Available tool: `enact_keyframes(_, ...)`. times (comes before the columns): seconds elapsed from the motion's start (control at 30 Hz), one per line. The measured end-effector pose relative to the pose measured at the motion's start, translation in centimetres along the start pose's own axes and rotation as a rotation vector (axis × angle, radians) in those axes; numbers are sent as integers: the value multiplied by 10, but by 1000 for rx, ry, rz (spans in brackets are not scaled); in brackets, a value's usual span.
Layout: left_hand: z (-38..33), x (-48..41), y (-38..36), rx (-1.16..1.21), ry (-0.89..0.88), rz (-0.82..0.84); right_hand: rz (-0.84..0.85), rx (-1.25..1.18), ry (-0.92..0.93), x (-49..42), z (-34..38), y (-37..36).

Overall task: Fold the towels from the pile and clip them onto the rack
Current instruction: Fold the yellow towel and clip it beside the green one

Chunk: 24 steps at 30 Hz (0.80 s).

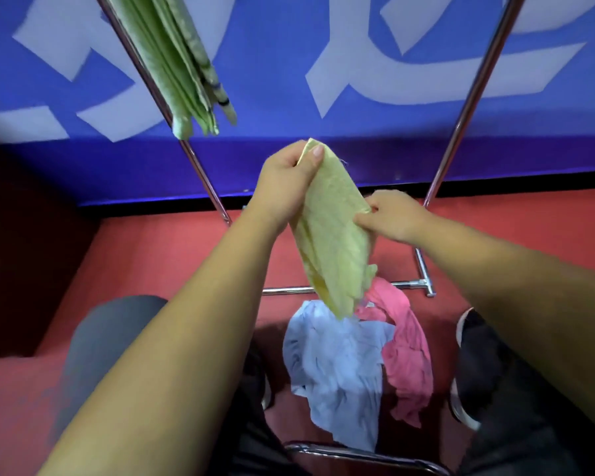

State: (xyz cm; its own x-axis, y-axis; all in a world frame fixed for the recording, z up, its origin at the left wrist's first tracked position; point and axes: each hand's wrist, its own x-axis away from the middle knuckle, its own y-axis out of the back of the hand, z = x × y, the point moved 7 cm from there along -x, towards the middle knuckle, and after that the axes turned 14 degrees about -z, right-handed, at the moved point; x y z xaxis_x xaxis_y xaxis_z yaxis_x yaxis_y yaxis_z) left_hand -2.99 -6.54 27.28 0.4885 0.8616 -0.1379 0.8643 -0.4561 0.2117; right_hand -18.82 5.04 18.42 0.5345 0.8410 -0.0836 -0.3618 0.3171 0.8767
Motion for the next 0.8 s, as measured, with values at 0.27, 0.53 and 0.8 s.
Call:
enact_keyframes(0.27,-78,-17,51,255,-20,-207,-162,-227,-203,15,-3,78)
enact_keyframes(0.53,-2,-10,84,232,276,-461,-276,-198,-405,46,-56,67)
enact_keyframes(0.8,37,-25,85,290,490,-481,-513,-537,-574,33,-66,80)
